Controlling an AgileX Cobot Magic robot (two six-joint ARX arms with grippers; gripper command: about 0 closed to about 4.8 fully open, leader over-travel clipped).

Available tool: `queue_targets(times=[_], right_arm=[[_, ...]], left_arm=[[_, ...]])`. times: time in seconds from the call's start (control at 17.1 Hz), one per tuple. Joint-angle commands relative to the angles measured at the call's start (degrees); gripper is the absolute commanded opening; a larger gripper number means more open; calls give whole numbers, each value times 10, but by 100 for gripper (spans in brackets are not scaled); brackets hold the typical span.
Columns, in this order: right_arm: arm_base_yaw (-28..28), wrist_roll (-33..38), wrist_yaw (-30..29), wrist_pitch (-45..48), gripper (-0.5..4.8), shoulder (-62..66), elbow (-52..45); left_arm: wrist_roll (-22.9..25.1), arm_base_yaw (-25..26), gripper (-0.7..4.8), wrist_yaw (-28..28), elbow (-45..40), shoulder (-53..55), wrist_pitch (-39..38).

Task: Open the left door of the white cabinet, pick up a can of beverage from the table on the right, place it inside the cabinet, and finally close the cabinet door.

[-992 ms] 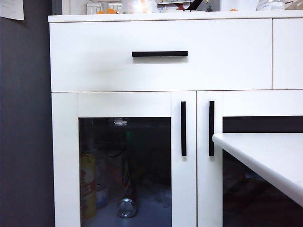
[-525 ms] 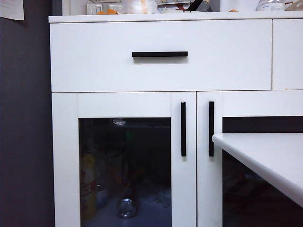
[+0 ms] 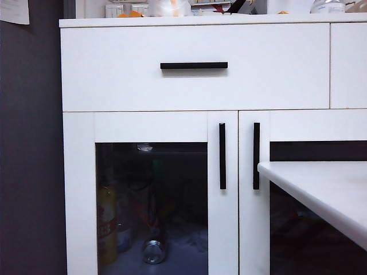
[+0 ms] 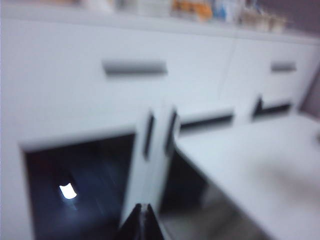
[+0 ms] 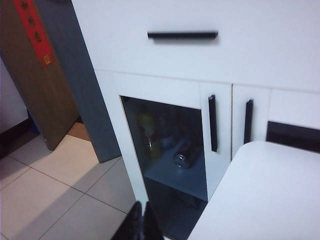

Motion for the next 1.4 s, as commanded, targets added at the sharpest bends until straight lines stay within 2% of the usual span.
queue_targets(times=[0.06,0.18,0.35,0.7,0.82,0.93,1.4], right_arm=[[0,4,4,70,-5,0,-59],[0,4,8,71,-5,-1,-91],[0,4,8,75,-6,-1,-127],[-1,-29,67,102,-6,-2,-180],[0,-23,62,99,-5,-2,-189],[-1,-22,66,79,34,-2,-189],[-2,-23,65,71,34,-3,-189]], left_arm=[[-58,-1,-6,35,-91,12,95],[-96,-1,-6,33,-152,12,154],[-140,-1,-6,33,-214,12,183],[-135,-1,-6,-16,-260,12,189],[-135,-1,-5,-28,-259,12,189],[-135,-1,-5,-27,-259,12,188],[-135,1,-5,-27,-259,-4,184]])
